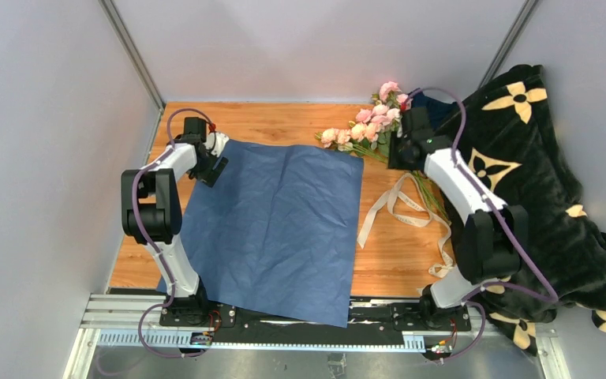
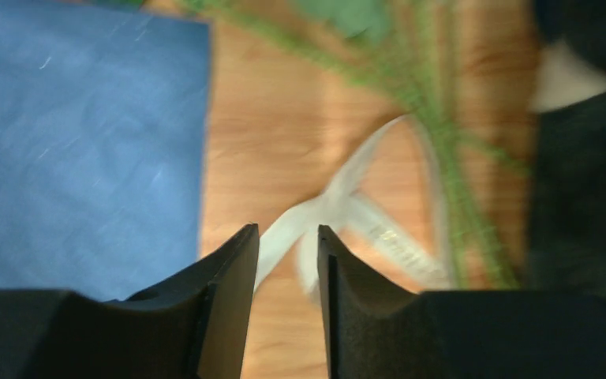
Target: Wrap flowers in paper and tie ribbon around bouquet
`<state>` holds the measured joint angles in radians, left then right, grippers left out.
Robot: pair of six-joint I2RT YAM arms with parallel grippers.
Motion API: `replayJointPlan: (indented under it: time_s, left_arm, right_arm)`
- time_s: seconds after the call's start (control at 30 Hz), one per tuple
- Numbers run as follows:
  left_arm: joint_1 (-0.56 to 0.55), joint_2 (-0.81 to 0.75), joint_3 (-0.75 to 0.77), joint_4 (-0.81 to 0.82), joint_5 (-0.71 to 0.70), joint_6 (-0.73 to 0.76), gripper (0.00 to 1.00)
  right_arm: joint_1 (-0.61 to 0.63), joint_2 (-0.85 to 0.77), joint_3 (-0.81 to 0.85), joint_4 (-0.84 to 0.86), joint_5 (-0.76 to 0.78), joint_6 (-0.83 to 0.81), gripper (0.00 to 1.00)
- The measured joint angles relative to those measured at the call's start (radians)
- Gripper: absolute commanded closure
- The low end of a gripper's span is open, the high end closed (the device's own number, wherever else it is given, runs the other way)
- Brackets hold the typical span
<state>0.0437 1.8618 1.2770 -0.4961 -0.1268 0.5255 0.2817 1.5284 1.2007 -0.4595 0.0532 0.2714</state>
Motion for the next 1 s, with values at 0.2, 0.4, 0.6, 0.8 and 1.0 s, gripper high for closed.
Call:
replayJointPlan:
  time_s: [0.2,0.4,0.6,0.8,1.0]
  left_arm:
    - [0.006,-0.032,-0.066,0.008,0.001,0.019,0.19]
    - [-0.034,0.086,0.039,0.012,-0.093,0.085,0.20]
    - [-0.102,0.316,0.346,0.047,-0.227,0.173,0.20]
    - [-0.114,0.543,0.710,0.017,-0.287,0.195,0.19]
    - [-0.112,0.513,0.772,-0.105,-0.196,0.112,0.13]
  right_arm:
    - [-0.145,0.249,0.323,-0.164,0.027,-0.184,0.67]
    - [-0.147,0.498,0.538,-0.292,0.026,-0.305,0.62]
    - [-0.147,0.523,0.584,-0.360,-0.005,-0.406,0.59]
    - [-0.136,0.528,0.632,-0.338,-0.125,-0.525,0.55]
    - [-0.104,0.634,0.730,-0.321,-0.167,-0.627,0.46]
